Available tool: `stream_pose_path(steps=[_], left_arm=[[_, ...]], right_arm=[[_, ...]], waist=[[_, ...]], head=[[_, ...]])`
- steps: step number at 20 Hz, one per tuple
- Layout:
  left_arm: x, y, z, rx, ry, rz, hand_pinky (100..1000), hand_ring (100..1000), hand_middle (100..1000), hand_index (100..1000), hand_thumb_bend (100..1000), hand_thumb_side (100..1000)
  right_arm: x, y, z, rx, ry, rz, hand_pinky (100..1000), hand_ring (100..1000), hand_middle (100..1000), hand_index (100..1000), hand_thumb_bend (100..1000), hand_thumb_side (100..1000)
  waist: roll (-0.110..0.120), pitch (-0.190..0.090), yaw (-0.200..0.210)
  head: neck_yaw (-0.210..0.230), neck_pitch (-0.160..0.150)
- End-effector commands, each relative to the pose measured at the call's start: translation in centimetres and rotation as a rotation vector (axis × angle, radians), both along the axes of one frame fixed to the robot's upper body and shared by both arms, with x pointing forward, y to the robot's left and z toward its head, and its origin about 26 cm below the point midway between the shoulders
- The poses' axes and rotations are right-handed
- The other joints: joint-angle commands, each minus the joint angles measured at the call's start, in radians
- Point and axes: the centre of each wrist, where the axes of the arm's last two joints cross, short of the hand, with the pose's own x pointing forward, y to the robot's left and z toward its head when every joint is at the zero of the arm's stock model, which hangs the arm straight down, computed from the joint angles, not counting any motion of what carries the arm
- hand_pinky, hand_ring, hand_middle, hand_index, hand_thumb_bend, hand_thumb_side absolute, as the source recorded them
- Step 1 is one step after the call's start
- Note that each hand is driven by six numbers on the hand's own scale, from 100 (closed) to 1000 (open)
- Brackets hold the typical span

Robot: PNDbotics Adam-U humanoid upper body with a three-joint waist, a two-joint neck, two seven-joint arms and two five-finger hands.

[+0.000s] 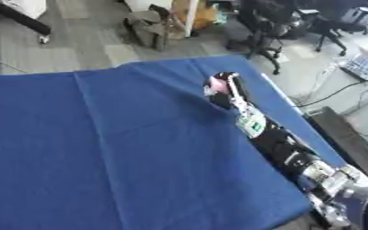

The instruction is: Pick up the objects with one hand, pass them to the other hand, and then place them into the box on the other side of the table.

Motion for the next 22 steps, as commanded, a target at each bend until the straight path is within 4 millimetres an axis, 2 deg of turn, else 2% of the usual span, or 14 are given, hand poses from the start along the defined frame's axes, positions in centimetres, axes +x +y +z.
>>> stream_pose_path(steps=[1, 5, 11, 13, 15, 17, 18, 20, 22], left_arm=[[-0.4, 0.1, 0.0, -0.003, 0.004, 0.008, 654, 604, 551, 762, 1000, 671], [-0.4, 0.2, -1.1, 0.001, 0.051, 0.030, 653, 604, 551, 761, 1000, 672], [-0.5, 0.6, -2.8, 0.013, 0.136, 0.072, 651, 603, 549, 760, 1000, 675], [-0.6, 0.8, -3.5, 0.021, 0.183, 0.098, 650, 603, 549, 759, 1000, 678], [-0.4, 1.1, -4.5, 0.030, 0.238, 0.144, 647, 603, 553, 760, 1000, 686], [0.0, 1.2, -5.9, 0.036, 0.300, 0.202, 645, 604, 557, 763, 1000, 690], [0.2, 1.1, -6.4, 0.038, 0.322, 0.221, 645, 604, 558, 763, 1000, 690], [0.5, 0.9, -7.6, 0.049, 0.359, 0.244, 645, 608, 563, 764, 1000, 687], [0.7, 0.4, -8.3, 0.059, 0.373, 0.248, 646, 613, 570, 767, 1000, 678]], right_arm=[[1.1, 1.8, 4.1, -0.062, -0.113, 0.076, 311, 464, 334, 450, 100, 470], [2.1, 5.2, 5.9, -0.097, -0.165, 0.172, 309, 462, 331, 446, 100, 470], [2.9, 9.8, 7.1, -0.108, -0.224, 0.306, 308, 460, 331, 443, 100, 470], [3.0, 12.1, 8.0, -0.101, -0.276, 0.383, 308, 457, 330, 441, 100, 470], [2.9, 15.3, 9.2, -0.088, -0.344, 0.496, 309, 455, 331, 439, 100, 470], [2.2, 18.8, 10.4, -0.078, -0.412, 0.627, 311, 453, 331, 435, 100, 420], [1.7, 20.3, 10.9, -0.072, -0.439, 0.687, 311, 452, 332, 433, 100, 367], [0.4, 23.6, 11.8, -0.060, -0.492, 0.829, 312, 449, 332, 430, 100, 198], [-0.8, 26.2, 12.4, -0.040, -0.522, 0.954, 312, 448, 333, 429, 100, 166]], waist=[[0.006, -0.034, -0.013], [0.012, -0.053, -0.035], [0.015, -0.081, -0.070], [0.018, -0.093, -0.093], [0.023, -0.108, -0.127], [0.028, -0.125, -0.163], [0.030, -0.132, -0.178], [0.033, -0.149, -0.205], [0.037, -0.162, -0.219]], head=[[0.023, 0.015], [0.042, 0.035], [0.068, 0.061], [0.105, 0.062], [0.164, 0.063], [0.227, 0.068], [0.251, 0.071], [0.292, 0.079], [0.316, 0.086]])
